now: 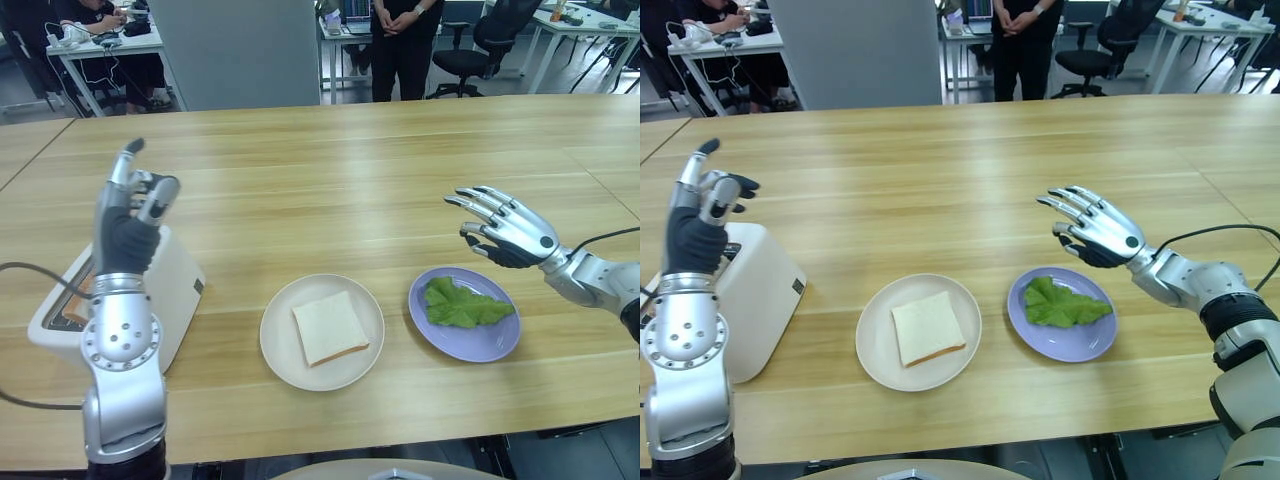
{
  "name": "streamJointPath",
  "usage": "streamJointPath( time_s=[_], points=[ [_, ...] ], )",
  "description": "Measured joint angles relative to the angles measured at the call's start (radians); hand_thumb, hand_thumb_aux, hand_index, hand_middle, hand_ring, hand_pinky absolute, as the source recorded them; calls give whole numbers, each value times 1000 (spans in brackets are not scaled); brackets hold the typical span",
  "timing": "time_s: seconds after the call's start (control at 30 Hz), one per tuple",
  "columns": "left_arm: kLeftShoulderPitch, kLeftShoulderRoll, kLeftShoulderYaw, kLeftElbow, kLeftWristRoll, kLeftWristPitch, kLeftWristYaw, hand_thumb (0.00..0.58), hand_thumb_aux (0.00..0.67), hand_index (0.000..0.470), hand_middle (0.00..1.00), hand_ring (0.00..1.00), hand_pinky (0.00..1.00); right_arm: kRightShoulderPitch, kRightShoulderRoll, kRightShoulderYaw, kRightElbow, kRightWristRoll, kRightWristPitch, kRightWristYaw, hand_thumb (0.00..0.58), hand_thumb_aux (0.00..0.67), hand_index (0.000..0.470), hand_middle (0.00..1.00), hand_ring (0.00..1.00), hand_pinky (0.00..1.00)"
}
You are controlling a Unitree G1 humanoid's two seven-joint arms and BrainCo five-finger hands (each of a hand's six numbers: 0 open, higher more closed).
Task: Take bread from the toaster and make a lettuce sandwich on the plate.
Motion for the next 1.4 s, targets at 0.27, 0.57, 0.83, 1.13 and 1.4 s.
streamJointPath(
  time_s=[0.27,0.57,0.83,1.13,1.4],
  points=[
    [41,-62,-110,44,-5,-8,-15,0,0,0,439,439,439,19,57,46,237,-53,38,52,0,0,0,0,0,0],
    [66,-101,-196,41,31,-9,-12,0,0,0,443,443,443,4,99,159,439,-153,117,-6,0,0,0,8,8,8],
    [67,-112,-212,67,34,-10,-10,0,0,0,451,451,451,6,125,224,482,-173,140,-29,0,0,0,8,8,8],
    [67,-125,-225,78,34,-10,3,0,0,0,451,451,451,16,129,287,507,-202,174,-48,484,397,272,16,16,16],
    [67,-125,-222,104,32,-21,9,0,0,0,447,447,447,14,129,313,511,-207,188,-76,580,670,460,31,31,31]
  ],
)
